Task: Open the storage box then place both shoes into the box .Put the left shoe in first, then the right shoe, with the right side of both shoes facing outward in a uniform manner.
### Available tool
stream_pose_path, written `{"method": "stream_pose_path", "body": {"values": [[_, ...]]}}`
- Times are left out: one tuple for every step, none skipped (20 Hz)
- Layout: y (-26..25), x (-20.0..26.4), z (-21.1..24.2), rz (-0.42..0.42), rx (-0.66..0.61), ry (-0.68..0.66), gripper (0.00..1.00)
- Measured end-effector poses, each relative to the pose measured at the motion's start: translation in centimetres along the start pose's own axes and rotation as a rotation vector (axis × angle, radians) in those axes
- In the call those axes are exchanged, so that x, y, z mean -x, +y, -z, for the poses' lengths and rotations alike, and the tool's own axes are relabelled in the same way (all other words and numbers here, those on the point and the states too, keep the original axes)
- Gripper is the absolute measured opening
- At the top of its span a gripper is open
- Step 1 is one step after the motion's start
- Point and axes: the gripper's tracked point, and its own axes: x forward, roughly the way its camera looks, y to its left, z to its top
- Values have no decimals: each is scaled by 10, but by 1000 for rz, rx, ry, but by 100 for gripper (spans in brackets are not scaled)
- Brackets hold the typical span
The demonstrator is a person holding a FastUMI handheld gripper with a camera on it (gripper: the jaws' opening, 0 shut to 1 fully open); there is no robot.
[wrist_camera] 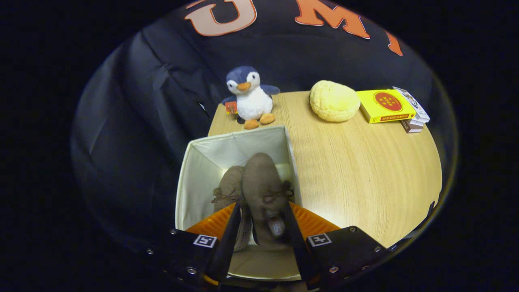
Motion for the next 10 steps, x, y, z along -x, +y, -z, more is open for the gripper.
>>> {"method": "stream_pose_path", "body": {"values": [[-9, 10, -9, 11, 10, -41, 73], [-17, 19, -18, 20, 17, -79, 75], [-28, 27, -25, 32, 19, -114, 78], [-38, 39, -30, 38, 13, -144, 80], [-50, 48, -36, 45, 3, -176, 81], [-63, 56, -41, 52, -6, -203, 82], [-78, 65, -46, 60, -16, -229, 83], [-93, 74, -53, 64, -21, -258, 83], [-108, 84, -59, 67, -26, -287, 84], [-123, 95, -67, 66, -23, -321, 84]]}}
